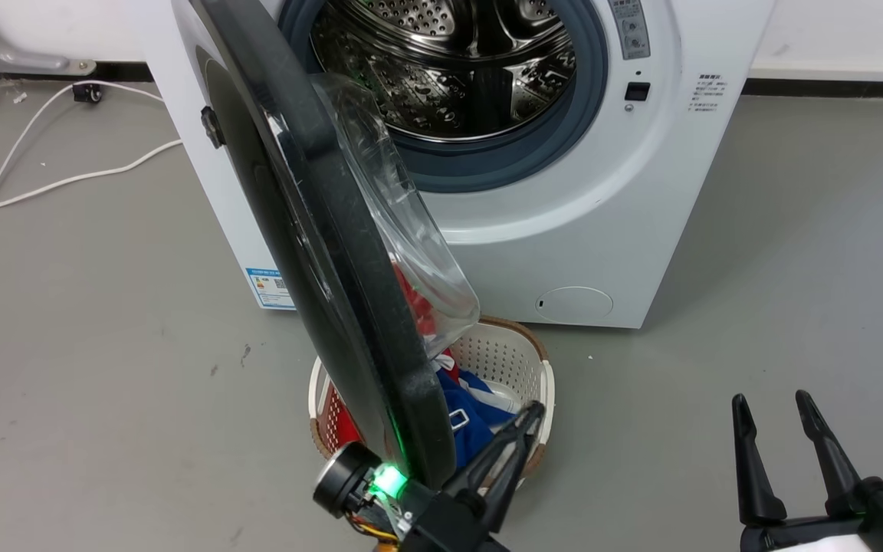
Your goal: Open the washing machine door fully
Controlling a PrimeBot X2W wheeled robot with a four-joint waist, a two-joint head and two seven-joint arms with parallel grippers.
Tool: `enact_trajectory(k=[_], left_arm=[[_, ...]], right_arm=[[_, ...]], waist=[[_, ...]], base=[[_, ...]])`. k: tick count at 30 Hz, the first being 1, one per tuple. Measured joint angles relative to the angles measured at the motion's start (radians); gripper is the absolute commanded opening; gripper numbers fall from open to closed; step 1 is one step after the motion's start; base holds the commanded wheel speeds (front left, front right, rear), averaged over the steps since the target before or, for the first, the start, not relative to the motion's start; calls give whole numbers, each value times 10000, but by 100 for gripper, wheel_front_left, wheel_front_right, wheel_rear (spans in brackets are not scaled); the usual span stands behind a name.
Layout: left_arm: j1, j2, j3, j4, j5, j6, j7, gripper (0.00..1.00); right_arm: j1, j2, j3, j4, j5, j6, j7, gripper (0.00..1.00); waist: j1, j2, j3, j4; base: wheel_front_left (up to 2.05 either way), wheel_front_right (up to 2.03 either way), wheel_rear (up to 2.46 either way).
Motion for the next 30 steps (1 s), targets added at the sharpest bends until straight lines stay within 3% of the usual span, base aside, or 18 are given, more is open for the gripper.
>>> enact_trajectory(k=[18,30], left_arm=[[555,-69,1129,573,-485,468,-40,0],[1469,382,2249,247,-587,991,-46,0]], right_arm=[[-77,0,-13,140,23,0,0,100],[84,2,40,127,94,2,0,100]], waist=[[-1,0,30,534],[-1,0,-88,1126]], base=[[0,0,0],[0,0,0]])
